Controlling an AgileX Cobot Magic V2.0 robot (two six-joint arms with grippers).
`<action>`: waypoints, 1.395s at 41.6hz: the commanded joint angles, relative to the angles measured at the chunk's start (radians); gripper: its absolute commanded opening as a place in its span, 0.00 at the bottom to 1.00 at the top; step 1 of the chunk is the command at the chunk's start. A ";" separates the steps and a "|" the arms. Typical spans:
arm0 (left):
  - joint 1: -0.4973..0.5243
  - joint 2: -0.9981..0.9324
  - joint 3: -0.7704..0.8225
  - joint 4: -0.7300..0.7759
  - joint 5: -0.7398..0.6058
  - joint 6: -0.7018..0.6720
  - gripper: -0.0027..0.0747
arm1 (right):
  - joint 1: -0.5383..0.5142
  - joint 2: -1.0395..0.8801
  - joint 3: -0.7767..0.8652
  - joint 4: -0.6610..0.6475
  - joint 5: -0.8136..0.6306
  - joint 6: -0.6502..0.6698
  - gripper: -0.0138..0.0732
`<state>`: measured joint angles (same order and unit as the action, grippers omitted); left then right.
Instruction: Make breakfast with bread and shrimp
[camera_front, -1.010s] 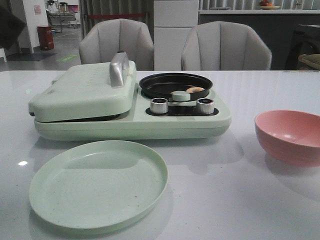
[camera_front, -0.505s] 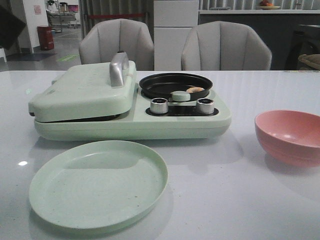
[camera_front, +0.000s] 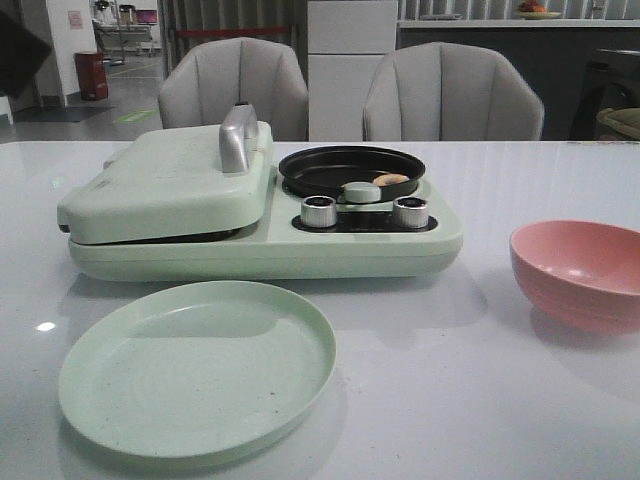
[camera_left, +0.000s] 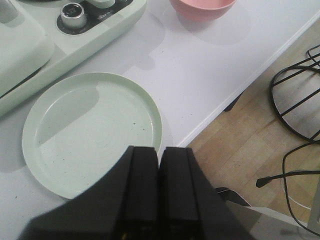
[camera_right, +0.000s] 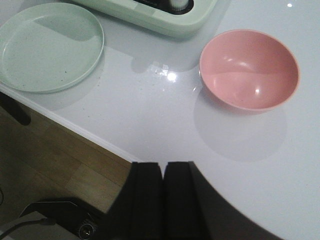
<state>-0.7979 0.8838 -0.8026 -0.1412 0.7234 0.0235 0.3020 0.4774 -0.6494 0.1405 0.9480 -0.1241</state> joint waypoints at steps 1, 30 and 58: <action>-0.005 -0.006 -0.028 -0.009 -0.064 -0.009 0.16 | 0.000 0.005 -0.024 -0.002 -0.063 0.002 0.19; -0.005 -0.006 -0.028 0.025 -0.064 -0.009 0.17 | 0.000 0.005 -0.024 -0.002 -0.075 0.002 0.18; 0.514 -0.529 0.365 0.182 -0.456 -0.009 0.17 | 0.000 0.005 -0.024 -0.002 -0.075 0.002 0.18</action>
<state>-0.3458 0.4377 -0.5023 0.0427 0.4284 0.0235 0.3020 0.4774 -0.6494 0.1387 0.9463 -0.1221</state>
